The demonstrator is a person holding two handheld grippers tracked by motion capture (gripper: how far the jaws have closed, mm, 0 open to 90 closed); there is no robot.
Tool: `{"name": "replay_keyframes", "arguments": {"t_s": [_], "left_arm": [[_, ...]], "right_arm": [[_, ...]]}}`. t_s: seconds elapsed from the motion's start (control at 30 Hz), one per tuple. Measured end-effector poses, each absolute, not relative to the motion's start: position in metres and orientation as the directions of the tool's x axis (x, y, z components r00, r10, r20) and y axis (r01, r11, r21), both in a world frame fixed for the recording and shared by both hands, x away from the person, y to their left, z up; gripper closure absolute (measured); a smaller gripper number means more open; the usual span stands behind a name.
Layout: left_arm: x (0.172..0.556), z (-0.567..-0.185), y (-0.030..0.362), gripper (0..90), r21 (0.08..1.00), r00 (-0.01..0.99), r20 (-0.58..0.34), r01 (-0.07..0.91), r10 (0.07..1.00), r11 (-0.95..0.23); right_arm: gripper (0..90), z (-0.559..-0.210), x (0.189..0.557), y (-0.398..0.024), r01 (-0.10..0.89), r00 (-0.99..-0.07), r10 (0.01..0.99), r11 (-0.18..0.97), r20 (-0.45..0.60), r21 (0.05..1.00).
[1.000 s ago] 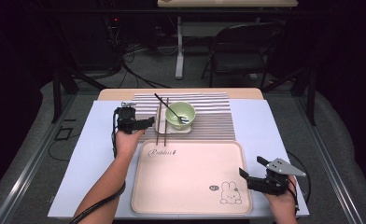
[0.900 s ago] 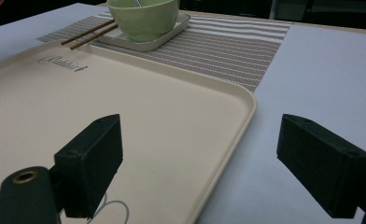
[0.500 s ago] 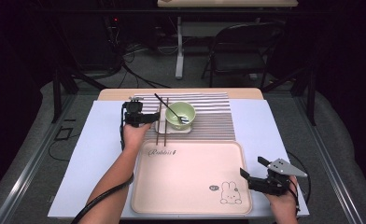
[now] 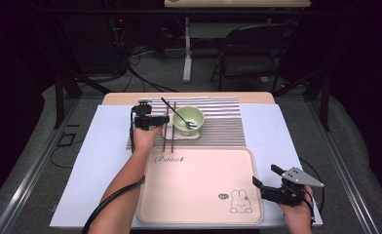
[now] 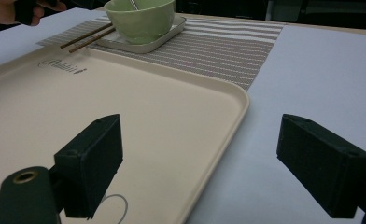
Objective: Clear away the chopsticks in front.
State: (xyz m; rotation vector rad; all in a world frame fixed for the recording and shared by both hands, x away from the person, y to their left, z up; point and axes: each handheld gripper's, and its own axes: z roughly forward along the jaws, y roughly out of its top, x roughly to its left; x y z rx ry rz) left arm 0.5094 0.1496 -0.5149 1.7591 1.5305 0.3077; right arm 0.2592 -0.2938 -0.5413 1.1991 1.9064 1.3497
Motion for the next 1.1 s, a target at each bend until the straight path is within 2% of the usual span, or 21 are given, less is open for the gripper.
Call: {"name": "replay_keyframes", "arguments": {"t_s": [0.1, 0.17, 0.5, 1.1], "left_arm": [[0.513, -0.515, 0.151, 22.4, 0.673, 0.243, -0.295, 0.740, 0.924, 0.021], [0.515, -0.515, 0.153, 29.3, 0.669, 0.238, -0.296, 0.743, 0.925, 0.022], [0.523, -0.525, 0.158, 45.5, 0.633, 0.232, -0.330, 0.774, 0.915, 0.032], [0.527, -0.537, 0.144, 61.2, 0.624, 0.253, -0.304, 0.781, 0.918, -0.008]], "right_arm": [[13.9, -0.541, 0.258, -0.295, 0.367, -0.476, 0.876, 0.114, 0.081, 0.923], [13.9, -0.541, 0.256, -0.296, 0.368, -0.470, 0.879, 0.112, 0.081, 0.923], [13.9, -0.542, 0.250, -0.300, 0.371, -0.456, 0.886, 0.104, 0.083, 0.923], [13.9, -0.542, 0.245, -0.304, 0.373, -0.440, 0.894, 0.098, 0.083, 0.923]]}}
